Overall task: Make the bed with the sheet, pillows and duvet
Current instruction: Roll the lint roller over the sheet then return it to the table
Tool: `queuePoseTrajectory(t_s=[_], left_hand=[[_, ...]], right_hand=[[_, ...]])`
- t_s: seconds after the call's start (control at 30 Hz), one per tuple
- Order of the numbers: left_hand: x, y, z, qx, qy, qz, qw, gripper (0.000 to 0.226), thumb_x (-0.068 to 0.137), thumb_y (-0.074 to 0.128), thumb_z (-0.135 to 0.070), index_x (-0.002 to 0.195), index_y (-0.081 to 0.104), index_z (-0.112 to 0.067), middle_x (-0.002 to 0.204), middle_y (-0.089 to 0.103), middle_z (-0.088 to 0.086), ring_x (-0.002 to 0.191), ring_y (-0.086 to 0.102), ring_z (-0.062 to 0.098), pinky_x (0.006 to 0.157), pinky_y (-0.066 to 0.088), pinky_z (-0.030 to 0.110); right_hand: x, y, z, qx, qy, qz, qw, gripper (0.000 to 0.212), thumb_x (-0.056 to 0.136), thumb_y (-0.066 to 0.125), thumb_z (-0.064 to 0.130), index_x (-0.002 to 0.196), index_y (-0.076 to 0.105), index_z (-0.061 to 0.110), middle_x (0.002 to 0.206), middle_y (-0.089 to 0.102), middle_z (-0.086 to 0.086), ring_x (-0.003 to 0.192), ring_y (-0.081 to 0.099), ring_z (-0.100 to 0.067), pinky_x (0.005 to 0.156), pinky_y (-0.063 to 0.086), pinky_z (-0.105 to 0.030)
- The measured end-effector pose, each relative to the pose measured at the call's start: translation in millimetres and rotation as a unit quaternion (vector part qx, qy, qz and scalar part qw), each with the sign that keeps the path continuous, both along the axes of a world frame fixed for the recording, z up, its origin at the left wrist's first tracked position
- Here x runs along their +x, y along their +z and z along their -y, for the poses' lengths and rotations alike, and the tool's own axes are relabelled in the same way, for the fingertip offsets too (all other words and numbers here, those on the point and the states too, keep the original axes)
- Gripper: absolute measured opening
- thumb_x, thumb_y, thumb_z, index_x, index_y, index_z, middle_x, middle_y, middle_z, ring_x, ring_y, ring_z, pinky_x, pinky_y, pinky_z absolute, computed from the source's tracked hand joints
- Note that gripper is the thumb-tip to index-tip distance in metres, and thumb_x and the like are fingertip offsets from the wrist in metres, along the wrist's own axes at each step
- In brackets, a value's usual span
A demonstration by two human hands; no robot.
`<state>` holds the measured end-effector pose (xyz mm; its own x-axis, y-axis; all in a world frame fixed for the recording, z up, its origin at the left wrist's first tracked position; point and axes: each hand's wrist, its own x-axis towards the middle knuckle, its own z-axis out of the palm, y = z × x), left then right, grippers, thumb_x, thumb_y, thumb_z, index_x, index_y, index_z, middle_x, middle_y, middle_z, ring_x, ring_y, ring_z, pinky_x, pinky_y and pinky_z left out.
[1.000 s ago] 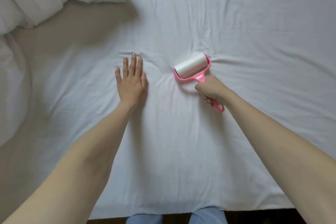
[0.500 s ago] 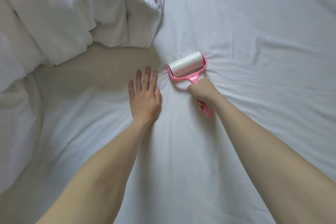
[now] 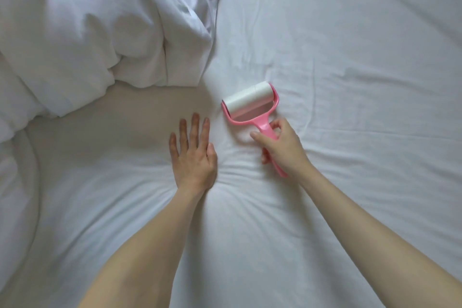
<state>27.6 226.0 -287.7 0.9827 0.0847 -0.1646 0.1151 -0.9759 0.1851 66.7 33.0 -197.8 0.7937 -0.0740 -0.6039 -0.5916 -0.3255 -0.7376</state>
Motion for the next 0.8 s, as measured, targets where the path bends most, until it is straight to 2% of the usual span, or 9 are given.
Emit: queuePoseTrajectory(t_s=[0.1,0.17,0.2,0.27,0.3,0.43,0.6,0.8], left_hand=[[1,0,-1,0.001,-0.001,-0.005,1.0,0.062,0.093,0.02,-0.032,0.153,0.006,-0.029,0.162,0.001,-0.007,0.149,0.001,0.021,0.117,-0.003,0.043],[0,-1,1,0.002,-0.001,-0.008,1.0,0.063,0.093,0.02,-0.033,0.153,0.006,-0.029,0.162,0.001,-0.006,0.149,0.0,0.022,0.117,-0.003,0.044],[0,0,1,0.005,-0.002,-0.008,1.0,0.063,0.092,0.02,-0.033,0.153,0.008,-0.028,0.162,0.001,-0.006,0.149,0.001,0.022,0.117,-0.003,0.044],[0,1,1,0.01,-0.005,-0.005,1.0,0.063,0.092,0.022,-0.033,0.153,0.011,-0.027,0.162,0.003,-0.004,0.149,0.003,0.024,0.116,-0.001,0.045],[0,1,2,0.01,-0.007,-0.004,1.0,0.063,0.092,0.022,-0.033,0.153,0.012,-0.026,0.162,0.004,-0.004,0.149,0.004,0.025,0.116,-0.001,0.045],[1,1,3,-0.001,-0.006,0.001,1.0,0.063,0.091,0.024,-0.032,0.153,0.015,-0.025,0.162,0.007,-0.002,0.148,0.004,0.026,0.116,-0.001,0.046],[3,0,1,0.004,0.0,0.004,1.0,0.063,0.091,0.023,-0.033,0.153,0.017,-0.024,0.161,0.009,-0.002,0.148,0.007,0.026,0.116,0.001,0.046],[2,-6,-1,0.005,-0.002,0.016,1.0,0.063,0.09,0.025,-0.031,0.152,0.019,-0.023,0.161,0.012,-0.002,0.147,0.01,0.025,0.115,0.005,0.047]], right_hand=[[-49,16,17,-0.064,-0.002,0.071,0.995,0.055,0.087,0.063,0.015,0.126,0.031,0.036,0.074,0.057,-0.006,0.054,0.054,-0.019,0.056,0.044,-0.031],[-76,29,22,-0.123,0.028,0.12,0.985,0.076,0.089,0.059,0.012,0.136,0.021,0.058,0.086,0.056,0.008,0.067,0.053,-0.018,0.064,0.044,-0.035],[-87,33,23,-0.16,0.043,0.141,0.976,0.079,0.091,0.057,0.013,0.139,0.019,0.062,0.098,0.058,0.009,0.075,0.054,-0.017,0.069,0.045,-0.036],[-103,33,23,-0.214,0.048,0.165,0.962,0.068,0.095,0.053,0.017,0.141,0.023,0.057,0.114,0.06,-0.001,0.092,0.057,-0.021,0.077,0.047,-0.04],[-105,29,23,-0.228,0.038,0.159,0.96,0.06,0.097,0.05,0.021,0.142,0.027,0.054,0.115,0.06,-0.005,0.093,0.058,-0.024,0.077,0.048,-0.041],[-83,6,18,-0.298,0.078,0.082,0.948,0.046,0.102,0.036,0.033,0.145,0.029,0.049,0.091,0.056,-0.005,0.081,0.054,-0.03,0.067,0.041,-0.039],[-5,-8,8,-0.321,0.09,0.085,0.939,0.044,0.103,0.032,0.035,0.146,0.028,0.044,0.098,0.062,-0.015,0.088,0.056,-0.04,0.068,0.037,-0.039],[123,-15,3,-0.319,0.093,0.109,0.937,0.038,0.103,0.029,0.034,0.141,0.035,0.034,0.099,0.06,-0.015,0.081,0.048,-0.032,0.068,0.033,-0.034]])
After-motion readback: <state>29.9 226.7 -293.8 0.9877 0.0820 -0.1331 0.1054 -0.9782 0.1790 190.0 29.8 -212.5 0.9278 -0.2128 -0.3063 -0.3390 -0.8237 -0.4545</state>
